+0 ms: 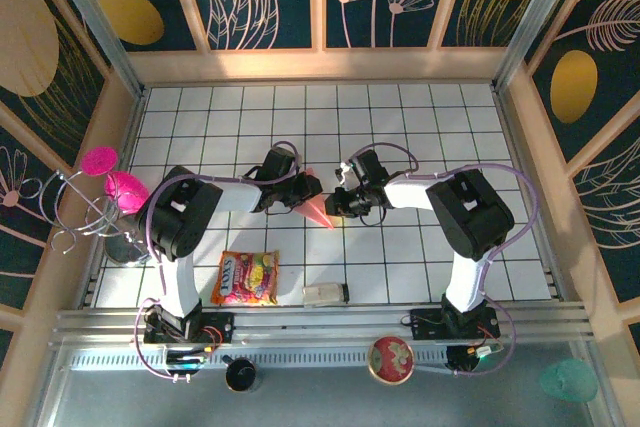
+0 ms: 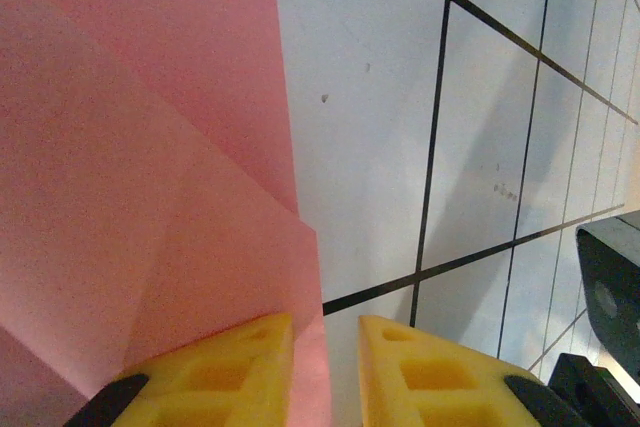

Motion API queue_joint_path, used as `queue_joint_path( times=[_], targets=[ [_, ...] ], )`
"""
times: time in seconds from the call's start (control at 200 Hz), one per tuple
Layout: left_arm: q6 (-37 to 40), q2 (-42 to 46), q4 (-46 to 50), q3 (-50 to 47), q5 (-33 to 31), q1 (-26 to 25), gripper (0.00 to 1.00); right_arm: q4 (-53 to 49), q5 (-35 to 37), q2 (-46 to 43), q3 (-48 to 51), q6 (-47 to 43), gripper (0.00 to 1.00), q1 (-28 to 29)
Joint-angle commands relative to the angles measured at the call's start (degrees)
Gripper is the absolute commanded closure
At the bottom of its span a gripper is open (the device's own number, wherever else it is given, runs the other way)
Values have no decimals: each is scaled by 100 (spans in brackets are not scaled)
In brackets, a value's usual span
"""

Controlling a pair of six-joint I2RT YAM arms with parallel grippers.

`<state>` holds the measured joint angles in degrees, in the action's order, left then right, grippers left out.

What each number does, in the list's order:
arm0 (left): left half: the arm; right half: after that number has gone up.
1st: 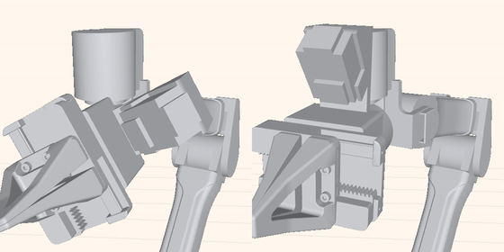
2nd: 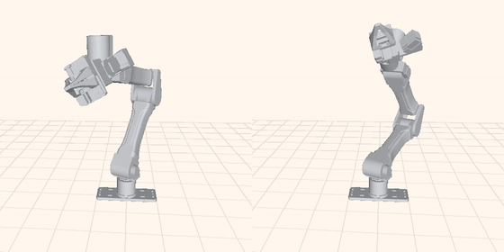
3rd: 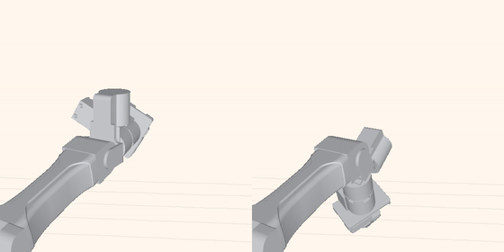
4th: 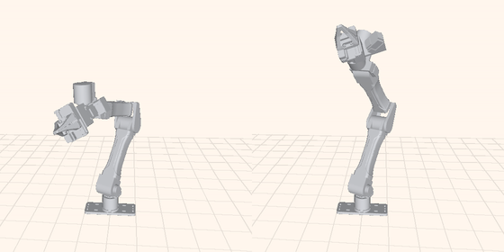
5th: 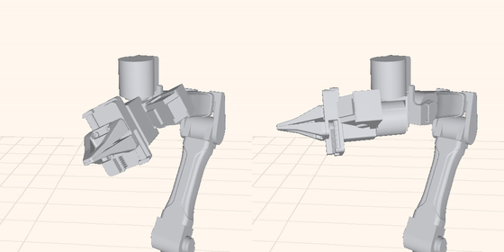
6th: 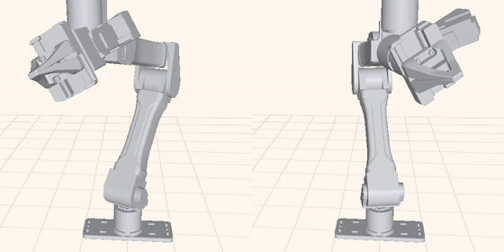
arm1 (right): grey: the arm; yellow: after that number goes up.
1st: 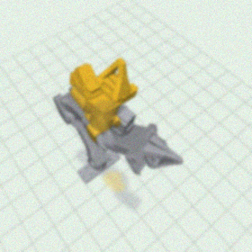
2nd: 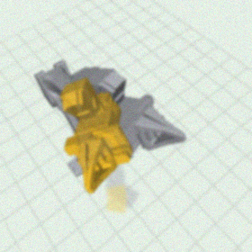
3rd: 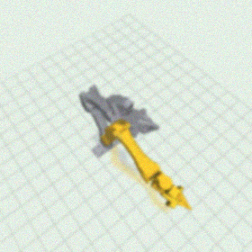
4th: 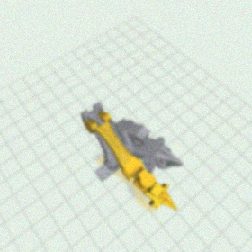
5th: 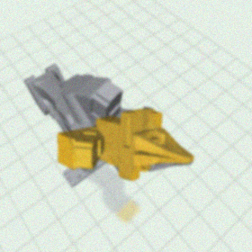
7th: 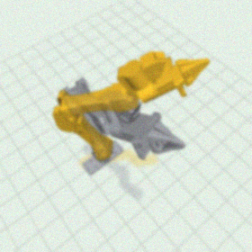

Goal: Fold a paper plane with a square sheet of paper (pick it up from the middle)
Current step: Fourth fold the wing at the center of the table.

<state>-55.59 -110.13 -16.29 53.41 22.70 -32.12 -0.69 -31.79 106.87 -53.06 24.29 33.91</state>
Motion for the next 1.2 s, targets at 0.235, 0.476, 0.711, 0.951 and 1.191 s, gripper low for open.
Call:
queue_joint_path(
  times=[0.235,0.476,0.711,0.951,1.191],
  targets=[
    [-5,-206,129,109,-10,55,76,-85,825,739,153,-162,81,300],
    [-28,-304,310,80,-60,50,77,197,614,264,308,58,82,181],
    [5,-301,397,46,-107,64,77,691,528,-851,553,398,78,-81],
    [21,-299,386,38,-90,61,78,933,89,-911,567,346,86,-60],
    [13,-279,389,43,-82,65,78,1196,-351,-549,381,401,94,97]
  ],
)
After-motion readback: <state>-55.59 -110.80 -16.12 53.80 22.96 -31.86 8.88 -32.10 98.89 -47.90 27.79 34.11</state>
